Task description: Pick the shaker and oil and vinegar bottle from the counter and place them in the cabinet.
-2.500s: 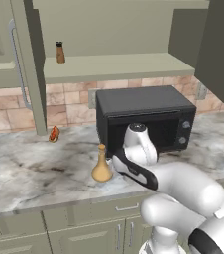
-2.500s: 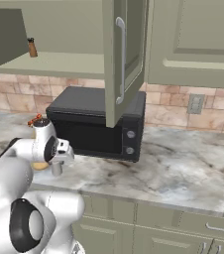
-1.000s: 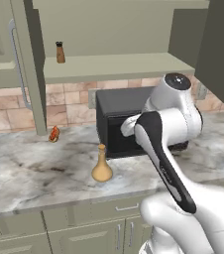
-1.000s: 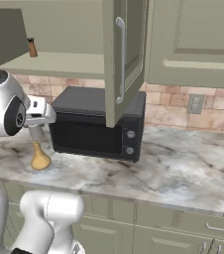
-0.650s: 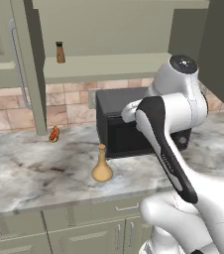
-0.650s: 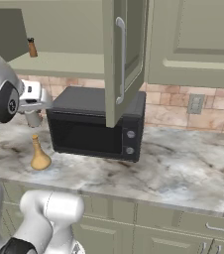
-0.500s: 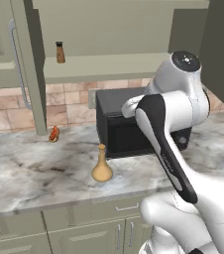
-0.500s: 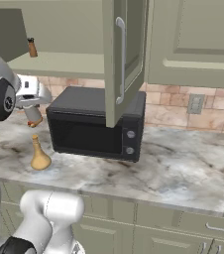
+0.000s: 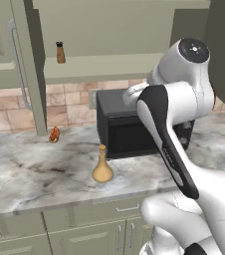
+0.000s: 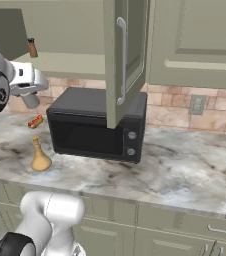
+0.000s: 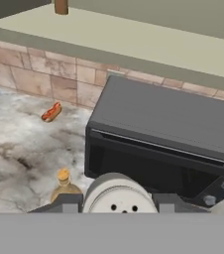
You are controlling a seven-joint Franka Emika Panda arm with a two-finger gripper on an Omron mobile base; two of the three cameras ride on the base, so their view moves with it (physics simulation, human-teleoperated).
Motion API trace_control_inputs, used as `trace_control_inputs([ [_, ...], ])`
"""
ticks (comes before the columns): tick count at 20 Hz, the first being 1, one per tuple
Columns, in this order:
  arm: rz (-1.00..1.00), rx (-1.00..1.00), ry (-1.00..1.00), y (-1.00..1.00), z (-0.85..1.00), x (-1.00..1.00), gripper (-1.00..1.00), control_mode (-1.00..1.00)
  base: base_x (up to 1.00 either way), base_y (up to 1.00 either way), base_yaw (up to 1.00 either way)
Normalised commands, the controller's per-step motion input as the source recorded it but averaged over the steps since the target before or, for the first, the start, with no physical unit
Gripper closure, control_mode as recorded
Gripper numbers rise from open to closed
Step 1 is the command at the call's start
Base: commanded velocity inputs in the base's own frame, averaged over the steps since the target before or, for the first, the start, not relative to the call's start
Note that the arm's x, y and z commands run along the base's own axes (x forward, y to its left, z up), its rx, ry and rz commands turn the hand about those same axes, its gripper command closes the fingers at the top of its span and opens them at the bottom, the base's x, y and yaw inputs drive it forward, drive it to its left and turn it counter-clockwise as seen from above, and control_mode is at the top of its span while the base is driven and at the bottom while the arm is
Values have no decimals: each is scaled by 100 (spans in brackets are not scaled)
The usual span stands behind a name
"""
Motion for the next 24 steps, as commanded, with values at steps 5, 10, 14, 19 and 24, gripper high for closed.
trace_control_inputs([
  [5,0,0,0,0,14,31,100,-100,0,0,0],
  [10,0,0,0,-4,6,47,100,-100,0,0,0],
  [14,0,0,0,-6,17,33,100,-100,0,0,0],
  [19,0,-1,-4,-4,26,26,100,-100,0,0,0],
  [24,0,-1,-7,0,32,17,100,-100,0,0,0],
])
